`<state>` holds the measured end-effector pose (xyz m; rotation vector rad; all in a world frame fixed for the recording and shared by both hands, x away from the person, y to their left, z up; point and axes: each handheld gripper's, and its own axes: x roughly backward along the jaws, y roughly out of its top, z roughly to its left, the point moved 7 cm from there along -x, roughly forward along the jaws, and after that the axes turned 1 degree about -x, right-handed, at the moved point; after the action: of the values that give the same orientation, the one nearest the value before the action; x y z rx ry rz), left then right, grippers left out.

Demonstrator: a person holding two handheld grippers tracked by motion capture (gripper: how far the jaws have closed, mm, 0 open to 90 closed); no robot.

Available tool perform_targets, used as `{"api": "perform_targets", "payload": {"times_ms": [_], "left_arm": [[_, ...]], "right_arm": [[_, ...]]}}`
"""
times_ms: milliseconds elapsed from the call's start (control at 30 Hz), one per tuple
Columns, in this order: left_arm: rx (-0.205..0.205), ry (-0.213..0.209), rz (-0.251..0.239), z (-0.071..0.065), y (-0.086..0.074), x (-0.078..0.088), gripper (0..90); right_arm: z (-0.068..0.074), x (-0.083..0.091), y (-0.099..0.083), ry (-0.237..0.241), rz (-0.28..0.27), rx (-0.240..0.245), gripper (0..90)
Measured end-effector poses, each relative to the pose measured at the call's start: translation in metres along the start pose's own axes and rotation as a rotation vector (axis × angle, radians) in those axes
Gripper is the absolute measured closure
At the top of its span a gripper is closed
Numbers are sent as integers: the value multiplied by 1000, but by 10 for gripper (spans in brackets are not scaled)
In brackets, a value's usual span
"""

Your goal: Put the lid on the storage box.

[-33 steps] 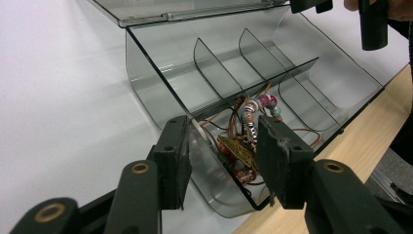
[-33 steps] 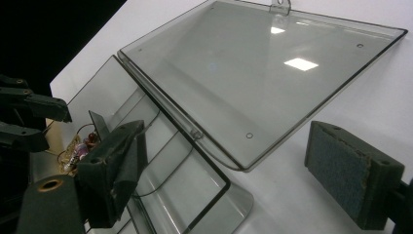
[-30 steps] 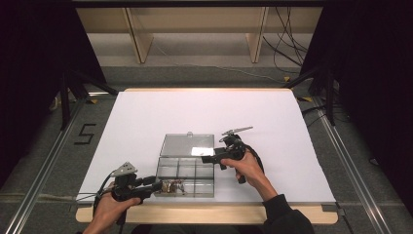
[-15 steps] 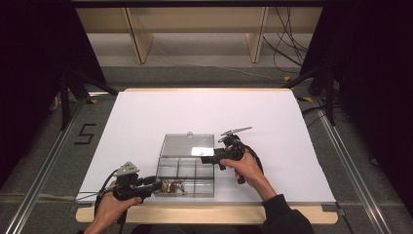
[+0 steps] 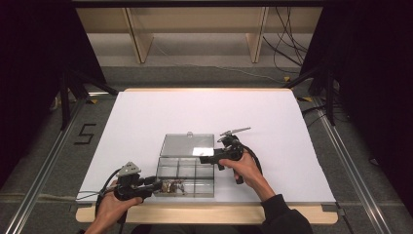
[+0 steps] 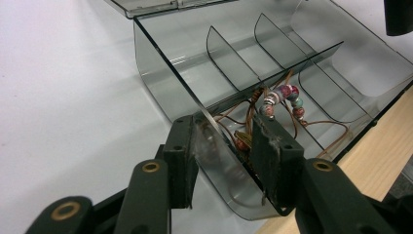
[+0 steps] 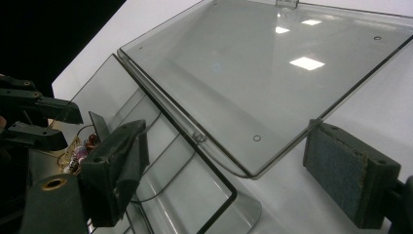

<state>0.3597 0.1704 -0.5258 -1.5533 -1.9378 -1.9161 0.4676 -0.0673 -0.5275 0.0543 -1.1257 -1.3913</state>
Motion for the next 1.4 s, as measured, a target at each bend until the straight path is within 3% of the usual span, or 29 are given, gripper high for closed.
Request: {"api": "perform_targets", "payload": {"times_ms": [67, 167, 233, 300, 433, 467, 533, 700, 967, 1067, 1100, 1167, 1200, 1233, 1367, 1400], "left_arm": [[-7, 8, -5, 0, 1, 0, 612], [-7, 6, -5, 0, 1, 0, 615], [-33, 6, 18, 2, 0, 2, 615], [-32, 6, 18, 2, 0, 2, 615], [-30, 6, 17, 2, 0, 2, 614], [0, 7, -9, 0, 1, 0, 615], [8, 4, -11, 0, 1, 0, 615], [10, 1, -10, 0, 1, 0, 616], [6, 1, -9, 0, 1, 0, 616], [5, 0, -10, 0, 1, 0, 615], [-26, -1, 17, 3, -1, 2, 615], [-25, -1, 15, 3, -1, 2, 614], [8, 1, -14, 0, 1, 0, 614], [5, -2, -14, 1, 1, 0, 613], [11, -6, -17, 1, 1, 0, 607], [11, -9, -15, 0, 1, 0, 603]], "right_arm": [[-1, 0, 1, -26, -6, -13, 182], [1, 0, 1, 5, -14, -22, 192], [-1, 0, 3, -21, -26, -15, 214], [0, 2, 5, -26, -36, -19, 219], [2, 3, 8, -5, -54, -13, 266], [1, 2, 10, -21, -65, -5, 288], [2, 3, 13, -16, -87, 3, 336], [4, 10, 22, -18, -151, 19, 448], [8, 17, 30, -36, -199, 48, 563], [10, 19, 31, -33, -203, 52, 568], [11, 19, 31, -35, -206, 48, 569], [12, 20, 32, -34, -213, 48, 571], [15, 21, 31, -24, -206, 28, 575], [14, 22, 33, -31, -217, 59, 583], [15, 25, 36, -37, -237, 91, 598], [18, 27, 36, -27, -233, 80, 600]]}}
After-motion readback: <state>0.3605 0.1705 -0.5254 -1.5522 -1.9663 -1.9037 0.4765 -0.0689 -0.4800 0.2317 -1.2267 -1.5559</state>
